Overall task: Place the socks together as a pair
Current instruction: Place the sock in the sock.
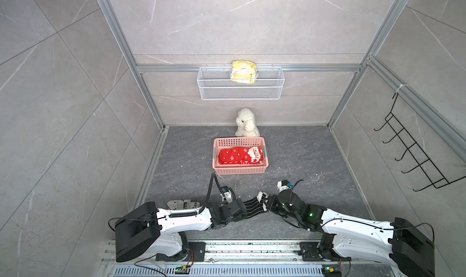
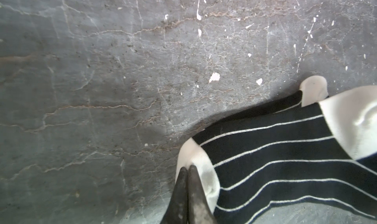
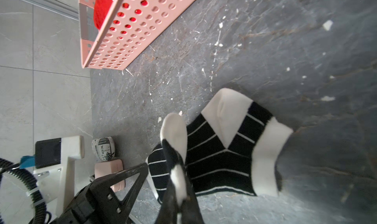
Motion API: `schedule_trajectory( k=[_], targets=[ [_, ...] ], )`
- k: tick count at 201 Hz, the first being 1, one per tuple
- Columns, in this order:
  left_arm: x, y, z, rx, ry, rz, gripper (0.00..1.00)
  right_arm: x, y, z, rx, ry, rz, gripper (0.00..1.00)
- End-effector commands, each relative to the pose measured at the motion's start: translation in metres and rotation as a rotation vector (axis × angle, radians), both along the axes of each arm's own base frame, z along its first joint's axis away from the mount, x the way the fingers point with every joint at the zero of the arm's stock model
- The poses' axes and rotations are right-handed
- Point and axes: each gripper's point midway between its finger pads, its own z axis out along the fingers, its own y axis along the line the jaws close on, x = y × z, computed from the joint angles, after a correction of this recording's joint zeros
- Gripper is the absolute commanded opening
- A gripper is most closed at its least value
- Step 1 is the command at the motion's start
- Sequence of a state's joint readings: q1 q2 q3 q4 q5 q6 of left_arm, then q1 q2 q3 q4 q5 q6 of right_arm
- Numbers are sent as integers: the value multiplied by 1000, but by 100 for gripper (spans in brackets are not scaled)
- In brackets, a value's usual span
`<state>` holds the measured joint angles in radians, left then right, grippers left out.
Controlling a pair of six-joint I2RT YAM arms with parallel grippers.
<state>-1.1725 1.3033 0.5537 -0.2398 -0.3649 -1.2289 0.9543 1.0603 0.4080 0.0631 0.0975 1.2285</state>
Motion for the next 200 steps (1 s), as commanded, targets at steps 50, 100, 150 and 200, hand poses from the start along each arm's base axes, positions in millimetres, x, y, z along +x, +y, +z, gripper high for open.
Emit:
schedule_trajectory(
  k=[50, 100, 150, 200],
  targets=[
    [6, -15, 26, -63, -37, -25, 0, 3, -14, 24, -29, -80, -10, 0],
    [9, -20, 25, -39, -39, -33, 0, 6, -27, 19, -86, -94, -45, 0],
    [8, -13, 18, -6, -26, -17, 0, 11, -23, 5, -104, -70, -38, 0],
    [7, -14, 12, 1, -18, -23, 0, 16, -26, -12, -134, -45, -44, 0]
  ],
)
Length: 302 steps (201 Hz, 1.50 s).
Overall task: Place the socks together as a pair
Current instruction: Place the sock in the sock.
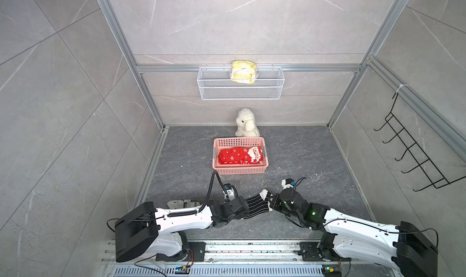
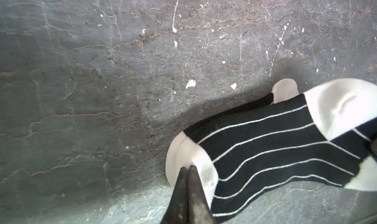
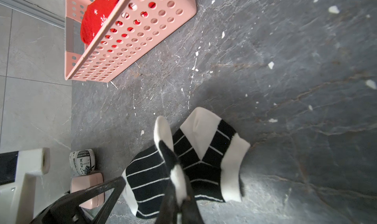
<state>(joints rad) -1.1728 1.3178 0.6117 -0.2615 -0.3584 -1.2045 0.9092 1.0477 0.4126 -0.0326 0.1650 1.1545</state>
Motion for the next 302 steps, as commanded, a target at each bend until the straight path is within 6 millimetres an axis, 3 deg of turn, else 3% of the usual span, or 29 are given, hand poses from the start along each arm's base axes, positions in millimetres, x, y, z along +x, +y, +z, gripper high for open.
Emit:
schedule_trajectory(
  k=[1, 76, 119, 133, 147, 169, 188, 223, 255, 302],
  targets=[
    [3, -2, -1, 11, -9, -1, 0, 5, 1, -1, -4, -16, 5, 0],
    [2, -1, -11, 36, 5, -6, 0, 5, -12, -40, -70, 50, -13, 1],
    [3, 1, -8, 35, -5, -3, 0, 2, -16, -41, -77, 78, -30, 5],
    [3, 2, -8, 37, -6, -3, 0, 0, -18, -41, -78, 87, -40, 8],
    [3, 1, -8, 38, -3, -3, 0, -2, -20, -44, -83, 107, -50, 24],
    [2, 1, -8, 43, 5, 1, 0, -2, -24, -45, -109, 109, -54, 33],
    [1, -1, -7, 33, 9, -11, 15, 1, -28, -40, -149, 94, -55, 34],
    [2, 1, 2, 7, -11, 1, 32, 6, -40, -24, -217, 52, -75, 39],
    [3, 8, 7, -19, -27, 34, 38, 8, -39, -19, -219, 38, -70, 43],
    [-3, 13, 0, -57, -2, 58, 39, 11, -33, -30, -203, 57, -72, 43]
  ],
)
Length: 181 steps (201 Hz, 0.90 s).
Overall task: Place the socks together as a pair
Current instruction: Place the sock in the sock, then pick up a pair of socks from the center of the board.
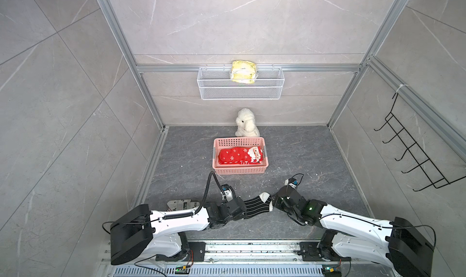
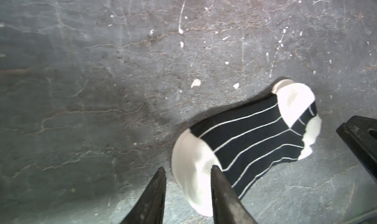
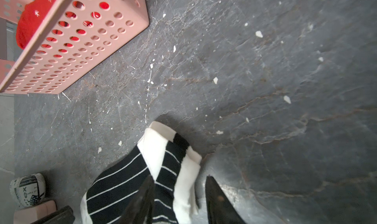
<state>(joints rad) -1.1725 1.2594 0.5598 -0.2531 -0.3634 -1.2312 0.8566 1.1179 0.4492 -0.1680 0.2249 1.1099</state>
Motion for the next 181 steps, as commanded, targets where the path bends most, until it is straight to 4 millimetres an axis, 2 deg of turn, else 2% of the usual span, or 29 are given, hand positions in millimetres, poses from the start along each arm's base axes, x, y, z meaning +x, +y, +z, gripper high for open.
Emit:
schedule_trajectory(
  k=[1, 139, 181],
  targets=[
    [0, 2, 0, -33, 0, 33, 39, 4, -1, -5, -19, 1, -11, 43],
    [-3, -5, -17, -62, 37, 38, 39, 9, 8, -28, -21, 27, -3, 38],
    [-4, -6, -21, -33, 46, 23, 39, 7, 5, -37, -41, 44, -6, 36]
  ],
)
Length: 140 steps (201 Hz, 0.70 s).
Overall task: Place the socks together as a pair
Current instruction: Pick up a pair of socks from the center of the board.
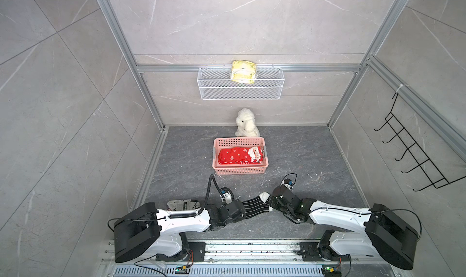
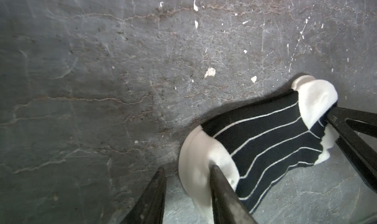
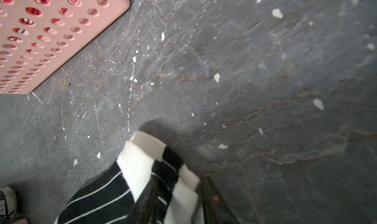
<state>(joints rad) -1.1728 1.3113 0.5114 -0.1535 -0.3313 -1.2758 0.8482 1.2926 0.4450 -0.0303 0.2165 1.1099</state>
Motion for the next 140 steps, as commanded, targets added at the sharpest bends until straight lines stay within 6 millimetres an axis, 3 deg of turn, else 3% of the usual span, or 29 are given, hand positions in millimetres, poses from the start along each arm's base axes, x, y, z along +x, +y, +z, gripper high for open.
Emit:
schedule_trajectory(
  k=[1, 84, 96, 114, 140],
  targets=[
    [1, -2, -1, -2, 7, 2, 39, -2, -4, -9, -15, 13, -4, 36],
    [1, -3, -17, 52, 20, -17, 28, -5, -6, -21, -28, 35, -9, 27],
    [1, -3, -18, 50, 18, -20, 25, -4, -6, -20, -27, 31, -11, 22],
    [1, -7, -18, 36, 9, -37, 12, -3, -5, -18, -22, 25, -11, 15],
    [3, -14, -15, 28, -5, -68, 5, -1, -1, -11, -5, 16, 6, 3]
  ],
)
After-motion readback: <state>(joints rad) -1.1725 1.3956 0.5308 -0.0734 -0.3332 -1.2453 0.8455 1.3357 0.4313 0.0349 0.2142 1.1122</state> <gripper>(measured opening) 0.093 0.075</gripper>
